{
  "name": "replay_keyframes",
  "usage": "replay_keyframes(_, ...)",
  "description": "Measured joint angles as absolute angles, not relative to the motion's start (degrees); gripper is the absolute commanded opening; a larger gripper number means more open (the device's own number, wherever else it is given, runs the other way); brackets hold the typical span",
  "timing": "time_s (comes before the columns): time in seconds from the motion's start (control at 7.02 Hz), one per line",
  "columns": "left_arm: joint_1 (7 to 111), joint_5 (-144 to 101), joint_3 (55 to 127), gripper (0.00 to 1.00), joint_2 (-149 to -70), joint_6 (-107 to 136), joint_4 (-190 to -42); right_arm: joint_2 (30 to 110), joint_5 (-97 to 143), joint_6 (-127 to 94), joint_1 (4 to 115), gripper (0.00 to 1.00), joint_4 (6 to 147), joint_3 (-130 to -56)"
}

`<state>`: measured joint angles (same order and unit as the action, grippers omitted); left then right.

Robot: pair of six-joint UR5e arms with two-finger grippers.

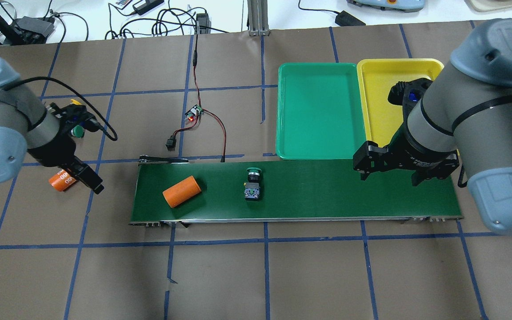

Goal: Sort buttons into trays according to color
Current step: 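Return the left gripper to the second orange cylinder and grasp it, then place second orange cylinder on belt while right gripper reaches for green button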

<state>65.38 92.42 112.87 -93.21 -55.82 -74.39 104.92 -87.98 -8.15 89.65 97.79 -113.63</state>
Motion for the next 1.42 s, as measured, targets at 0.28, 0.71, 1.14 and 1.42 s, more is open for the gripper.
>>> replay_keyframes(0.28,59.06,92.87,107.74,1.0,-100.4,-65.05,-70.33,105.19,-88.22,-8.06,89.65,1.0,97.82,-113.68)
replay_keyframes(0.71,57.96,93.11,106.23,1.0,-109.52,-68.16,-62.31,105.42,-89.88,-7.99,89.65,1.0,99.25,-113.73)
replay_keyframes(1.14,57.92,93.0,108.99,0.08,-112.37,-68.05,-58.9,105.45,-90.51,-8.2,89.65,1.0,100.03,-113.95)
replay_keyframes(1.42,58.16,93.21,110.73,0.0,-112.72,-68.07,-54.68,105.31,-90.35,-8.1,89.65,1.0,99.91,-113.86)
